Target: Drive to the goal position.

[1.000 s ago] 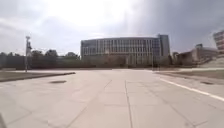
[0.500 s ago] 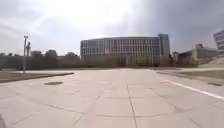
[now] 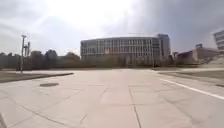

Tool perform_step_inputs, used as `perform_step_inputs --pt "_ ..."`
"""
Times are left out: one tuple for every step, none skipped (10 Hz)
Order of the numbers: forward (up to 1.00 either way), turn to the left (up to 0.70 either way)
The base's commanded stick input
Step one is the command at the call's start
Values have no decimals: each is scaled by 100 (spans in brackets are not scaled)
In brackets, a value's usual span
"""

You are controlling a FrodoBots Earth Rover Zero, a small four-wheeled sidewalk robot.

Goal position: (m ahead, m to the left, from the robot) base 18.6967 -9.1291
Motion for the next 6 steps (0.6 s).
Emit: perform_step_inputs --pt "70 0" --pt "70 0" --pt "70 0" --pt "70 22" --pt "70 35" --pt "70 35"
